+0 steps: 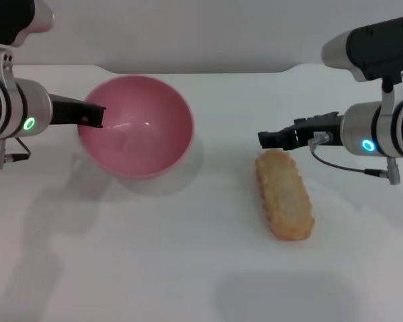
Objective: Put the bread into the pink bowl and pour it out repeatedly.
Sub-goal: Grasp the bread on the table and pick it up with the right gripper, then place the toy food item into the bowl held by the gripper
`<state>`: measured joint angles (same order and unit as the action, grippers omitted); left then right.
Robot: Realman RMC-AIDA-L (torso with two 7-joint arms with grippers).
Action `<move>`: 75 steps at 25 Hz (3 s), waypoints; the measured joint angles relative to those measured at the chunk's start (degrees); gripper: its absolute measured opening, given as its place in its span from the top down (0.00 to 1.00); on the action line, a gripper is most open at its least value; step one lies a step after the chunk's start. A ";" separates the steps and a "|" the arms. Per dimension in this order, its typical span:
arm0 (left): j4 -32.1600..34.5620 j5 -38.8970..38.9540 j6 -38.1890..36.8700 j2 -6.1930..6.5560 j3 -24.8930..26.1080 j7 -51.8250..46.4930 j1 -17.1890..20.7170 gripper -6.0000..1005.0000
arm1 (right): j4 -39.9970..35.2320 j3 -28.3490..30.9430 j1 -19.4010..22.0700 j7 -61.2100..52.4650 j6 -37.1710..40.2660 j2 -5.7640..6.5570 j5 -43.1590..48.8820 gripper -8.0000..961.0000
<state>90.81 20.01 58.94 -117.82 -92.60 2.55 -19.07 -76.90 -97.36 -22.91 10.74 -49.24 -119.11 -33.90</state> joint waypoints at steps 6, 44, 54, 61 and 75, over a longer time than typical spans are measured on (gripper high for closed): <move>-0.12 0.01 -0.47 -0.03 0.06 0.00 -0.22 0.95 | 1.83 -0.61 0.04 -0.12 0.92 0.01 -0.74 0.15; -1.14 -0.23 -0.58 0.13 0.15 0.21 -2.09 0.95 | 21.05 -7.86 -10.70 0.05 4.95 0.06 -7.09 0.21; -1.25 -0.21 -0.58 0.00 0.15 0.71 -2.16 0.95 | 11.97 -6.55 -9.24 -1.58 1.18 0.31 -2.09 0.31; -3.15 0.01 -0.62 -0.07 -0.03 0.71 -3.21 0.95 | 1.78 -3.95 -8.25 -2.97 -2.57 0.27 2.81 0.55; -9.14 0.37 -1.48 -0.13 -0.42 0.71 -5.97 0.95 | -15.55 -3.16 -6.86 -4.17 -8.94 0.15 8.01 0.72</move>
<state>81.67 20.37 57.46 -117.95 -93.02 3.26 -25.04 -92.45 -100.53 -29.77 6.58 -58.19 -118.96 -25.89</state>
